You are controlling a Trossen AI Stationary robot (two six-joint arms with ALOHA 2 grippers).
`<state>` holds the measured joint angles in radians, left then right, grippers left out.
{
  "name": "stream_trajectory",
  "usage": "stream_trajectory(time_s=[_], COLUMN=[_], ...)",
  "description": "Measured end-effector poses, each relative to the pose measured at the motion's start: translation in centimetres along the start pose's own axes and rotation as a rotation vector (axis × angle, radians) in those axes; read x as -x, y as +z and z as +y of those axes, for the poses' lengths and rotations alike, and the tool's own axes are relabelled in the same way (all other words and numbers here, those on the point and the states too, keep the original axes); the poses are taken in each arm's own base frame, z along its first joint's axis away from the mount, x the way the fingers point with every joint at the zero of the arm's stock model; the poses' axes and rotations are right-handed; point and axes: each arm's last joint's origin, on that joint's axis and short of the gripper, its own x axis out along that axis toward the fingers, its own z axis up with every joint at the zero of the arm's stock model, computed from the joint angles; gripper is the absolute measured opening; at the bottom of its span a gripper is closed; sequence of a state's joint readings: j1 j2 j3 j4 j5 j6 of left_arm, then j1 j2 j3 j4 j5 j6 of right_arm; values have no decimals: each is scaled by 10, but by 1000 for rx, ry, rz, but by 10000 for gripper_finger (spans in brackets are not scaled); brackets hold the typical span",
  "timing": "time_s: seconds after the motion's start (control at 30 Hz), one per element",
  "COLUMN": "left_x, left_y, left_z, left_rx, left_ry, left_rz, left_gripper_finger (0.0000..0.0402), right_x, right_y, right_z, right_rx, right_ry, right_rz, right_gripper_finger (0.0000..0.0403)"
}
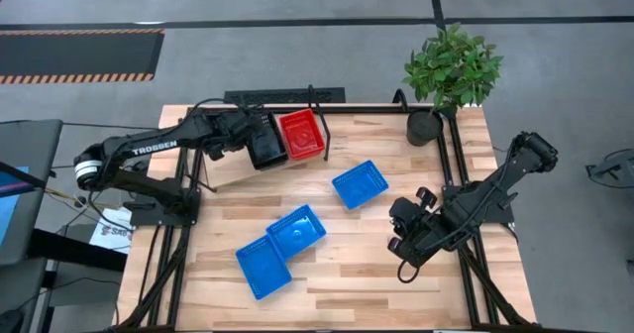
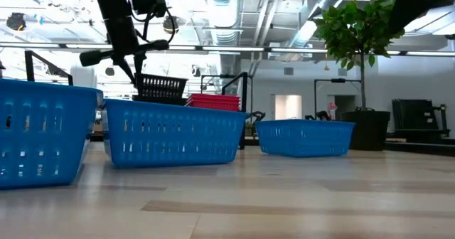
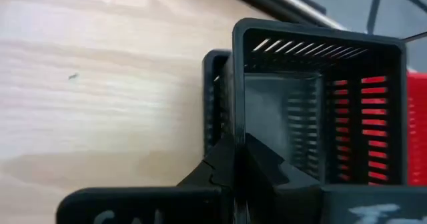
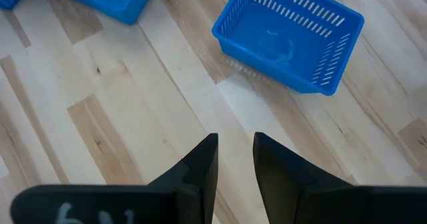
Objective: Stack baskets on shelf by color
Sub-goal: Stack the black bin on top of the black bin on the shelf
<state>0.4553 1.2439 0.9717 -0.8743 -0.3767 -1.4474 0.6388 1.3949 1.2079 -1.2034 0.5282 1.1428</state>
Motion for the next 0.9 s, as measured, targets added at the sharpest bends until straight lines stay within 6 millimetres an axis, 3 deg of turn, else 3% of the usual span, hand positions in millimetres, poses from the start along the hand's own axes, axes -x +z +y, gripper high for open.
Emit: stream_trajectory(time_s=[0.5,0.9], left_x=[-2,-2], left_y=[-1,-1], left_z=[2,0], left_rx=[-8,-47], left_ry=[9,-8], left_rz=[1,4], left_gripper_finger=[3,64], right_x=[0,0], right_y=[0,0], right_z=[0,0], right_rx=[2,-1], right_ry=[0,2], right_rz=[0,-1], right_gripper_finger=[118,118])
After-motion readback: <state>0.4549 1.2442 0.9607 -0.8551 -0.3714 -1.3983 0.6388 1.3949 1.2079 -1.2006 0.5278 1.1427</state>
